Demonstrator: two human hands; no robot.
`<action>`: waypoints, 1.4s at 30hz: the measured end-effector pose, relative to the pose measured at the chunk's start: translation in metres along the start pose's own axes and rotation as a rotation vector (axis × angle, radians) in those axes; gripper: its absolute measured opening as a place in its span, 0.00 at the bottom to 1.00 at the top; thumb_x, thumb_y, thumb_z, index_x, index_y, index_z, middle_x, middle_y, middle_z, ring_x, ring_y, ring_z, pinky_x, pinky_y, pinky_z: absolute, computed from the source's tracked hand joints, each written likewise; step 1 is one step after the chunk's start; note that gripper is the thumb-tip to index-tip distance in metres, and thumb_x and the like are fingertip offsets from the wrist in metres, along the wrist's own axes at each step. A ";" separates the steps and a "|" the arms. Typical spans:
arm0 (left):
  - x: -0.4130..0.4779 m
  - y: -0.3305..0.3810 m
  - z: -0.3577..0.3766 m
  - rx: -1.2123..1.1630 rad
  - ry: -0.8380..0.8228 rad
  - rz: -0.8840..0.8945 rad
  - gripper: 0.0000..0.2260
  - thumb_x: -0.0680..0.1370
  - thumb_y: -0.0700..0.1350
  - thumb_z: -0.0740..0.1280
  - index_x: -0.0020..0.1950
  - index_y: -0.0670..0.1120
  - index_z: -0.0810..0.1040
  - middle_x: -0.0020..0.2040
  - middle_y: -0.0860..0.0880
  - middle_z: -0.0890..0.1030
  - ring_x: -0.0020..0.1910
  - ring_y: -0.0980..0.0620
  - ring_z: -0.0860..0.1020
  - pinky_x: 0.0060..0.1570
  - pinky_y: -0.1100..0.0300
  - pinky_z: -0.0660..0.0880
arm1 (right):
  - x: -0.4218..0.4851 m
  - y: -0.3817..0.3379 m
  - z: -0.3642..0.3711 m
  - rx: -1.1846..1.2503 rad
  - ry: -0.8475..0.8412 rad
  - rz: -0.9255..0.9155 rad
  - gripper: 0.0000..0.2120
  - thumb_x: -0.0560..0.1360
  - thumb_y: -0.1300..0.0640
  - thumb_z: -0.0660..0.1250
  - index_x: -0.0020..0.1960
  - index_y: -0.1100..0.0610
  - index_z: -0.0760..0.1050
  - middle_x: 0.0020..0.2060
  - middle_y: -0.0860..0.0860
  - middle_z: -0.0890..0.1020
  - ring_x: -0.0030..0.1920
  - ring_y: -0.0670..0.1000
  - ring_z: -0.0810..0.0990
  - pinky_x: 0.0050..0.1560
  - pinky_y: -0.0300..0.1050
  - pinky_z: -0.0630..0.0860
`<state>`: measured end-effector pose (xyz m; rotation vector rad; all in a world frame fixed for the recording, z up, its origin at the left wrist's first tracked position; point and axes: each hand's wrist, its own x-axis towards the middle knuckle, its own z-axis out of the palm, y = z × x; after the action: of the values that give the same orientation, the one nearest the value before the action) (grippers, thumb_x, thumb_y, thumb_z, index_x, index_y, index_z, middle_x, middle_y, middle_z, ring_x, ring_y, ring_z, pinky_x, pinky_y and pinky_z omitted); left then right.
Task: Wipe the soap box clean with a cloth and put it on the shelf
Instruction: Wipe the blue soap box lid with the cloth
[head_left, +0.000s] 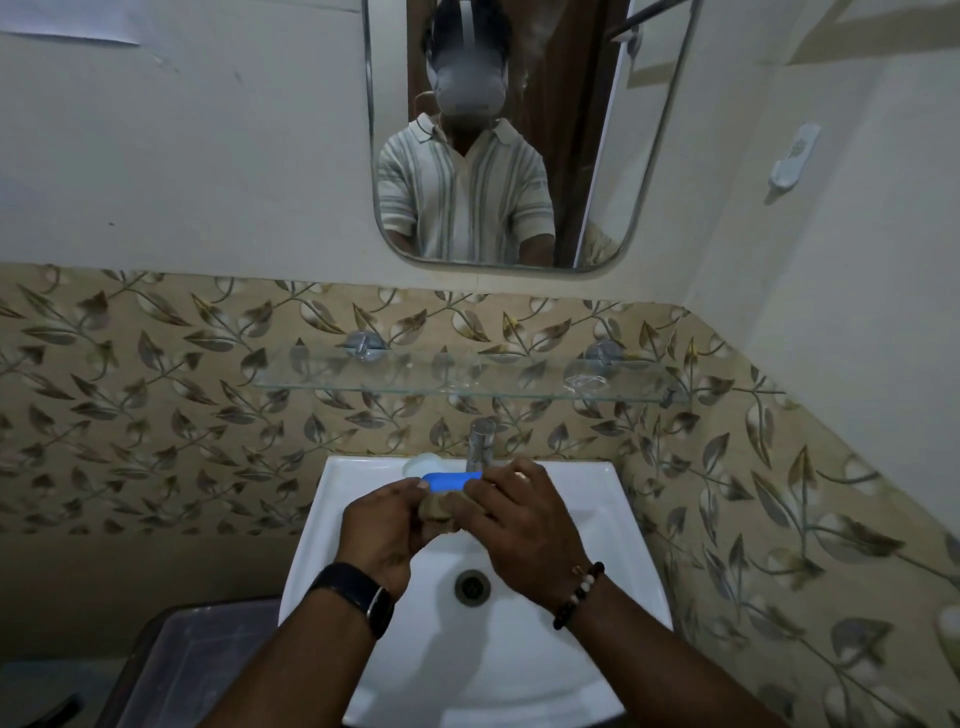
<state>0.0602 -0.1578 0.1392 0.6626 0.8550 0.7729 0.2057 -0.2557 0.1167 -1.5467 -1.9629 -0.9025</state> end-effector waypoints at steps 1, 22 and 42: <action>0.002 0.003 -0.003 0.006 0.006 0.000 0.05 0.79 0.32 0.65 0.51 0.34 0.80 0.43 0.36 0.85 0.38 0.41 0.85 0.29 0.55 0.83 | -0.004 0.008 -0.003 -0.018 0.005 0.020 0.11 0.79 0.63 0.64 0.59 0.53 0.79 0.49 0.50 0.81 0.52 0.56 0.79 0.58 0.53 0.71; -0.007 0.017 -0.004 -0.284 -0.326 -0.422 0.14 0.70 0.36 0.68 0.52 0.30 0.83 0.42 0.34 0.82 0.29 0.45 0.82 0.28 0.57 0.83 | 0.008 0.013 -0.023 1.259 0.249 0.699 0.19 0.81 0.38 0.57 0.68 0.45 0.72 0.60 0.46 0.80 0.44 0.45 0.81 0.37 0.42 0.79; -0.020 0.023 0.008 0.608 -0.453 0.555 0.07 0.75 0.51 0.75 0.44 0.48 0.85 0.42 0.42 0.85 0.40 0.52 0.82 0.43 0.53 0.82 | 0.028 0.021 -0.035 1.040 -0.008 0.776 0.17 0.81 0.39 0.59 0.61 0.49 0.77 0.54 0.45 0.83 0.56 0.49 0.82 0.56 0.45 0.79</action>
<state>0.0514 -0.1633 0.1688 1.5956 0.4740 0.8030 0.2183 -0.2605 0.1647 -1.3892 -1.2328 0.4048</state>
